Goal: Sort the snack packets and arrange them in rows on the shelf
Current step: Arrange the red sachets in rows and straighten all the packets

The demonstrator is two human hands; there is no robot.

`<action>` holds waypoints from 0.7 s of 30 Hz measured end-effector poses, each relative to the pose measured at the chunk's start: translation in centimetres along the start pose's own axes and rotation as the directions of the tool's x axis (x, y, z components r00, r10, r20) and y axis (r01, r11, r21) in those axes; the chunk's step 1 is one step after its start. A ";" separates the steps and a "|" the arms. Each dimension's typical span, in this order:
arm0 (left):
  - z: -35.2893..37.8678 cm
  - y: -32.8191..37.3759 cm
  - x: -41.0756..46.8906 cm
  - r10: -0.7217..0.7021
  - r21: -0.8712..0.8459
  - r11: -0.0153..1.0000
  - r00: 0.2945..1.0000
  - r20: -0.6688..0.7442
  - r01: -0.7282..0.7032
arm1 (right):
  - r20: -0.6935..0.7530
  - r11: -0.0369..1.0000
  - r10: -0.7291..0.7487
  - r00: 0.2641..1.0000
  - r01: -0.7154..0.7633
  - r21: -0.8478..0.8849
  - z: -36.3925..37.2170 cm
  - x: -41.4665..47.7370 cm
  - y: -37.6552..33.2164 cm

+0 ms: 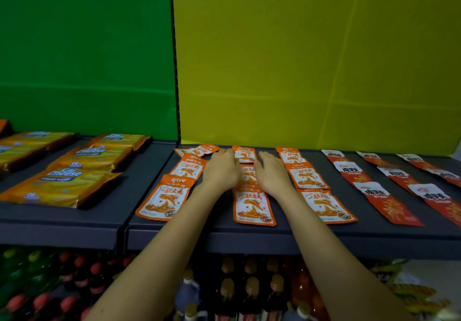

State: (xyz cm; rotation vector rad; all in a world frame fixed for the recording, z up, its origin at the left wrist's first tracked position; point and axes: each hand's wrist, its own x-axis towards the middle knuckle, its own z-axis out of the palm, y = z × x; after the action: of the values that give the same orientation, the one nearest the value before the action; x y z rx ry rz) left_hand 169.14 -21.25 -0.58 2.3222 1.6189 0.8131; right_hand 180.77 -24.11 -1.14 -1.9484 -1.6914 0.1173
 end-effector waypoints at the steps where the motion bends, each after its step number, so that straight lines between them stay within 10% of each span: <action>1: -1.2 -0.4 0.0 0.007 -0.005 1.000 1.000 -0.012 -0.007 | -0.012 1.000 -0.012 1.000 0.012 0.025 -0.5 -0.1 -0.6; 11: -8.7 -11.2 -4.9 -0.125 0.054 0.992 0.977 0.173 0.118 | 0.348 0.997 -0.076 0.934 0.079 0.008 1.7 -2.6 -11.0; 21: -5.9 -12.9 -6.7 0.059 0.094 0.993 0.993 0.105 -0.069 | 0.166 0.999 0.012 0.986 -0.019 0.039 5.6 -4.9 -11.9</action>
State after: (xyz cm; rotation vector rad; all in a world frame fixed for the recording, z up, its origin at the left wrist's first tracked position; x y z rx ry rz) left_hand 153.92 -23.31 -3.72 2.4512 1.5824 0.6294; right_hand 166.87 -26.13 -1.88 -1.9685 -1.7643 0.3256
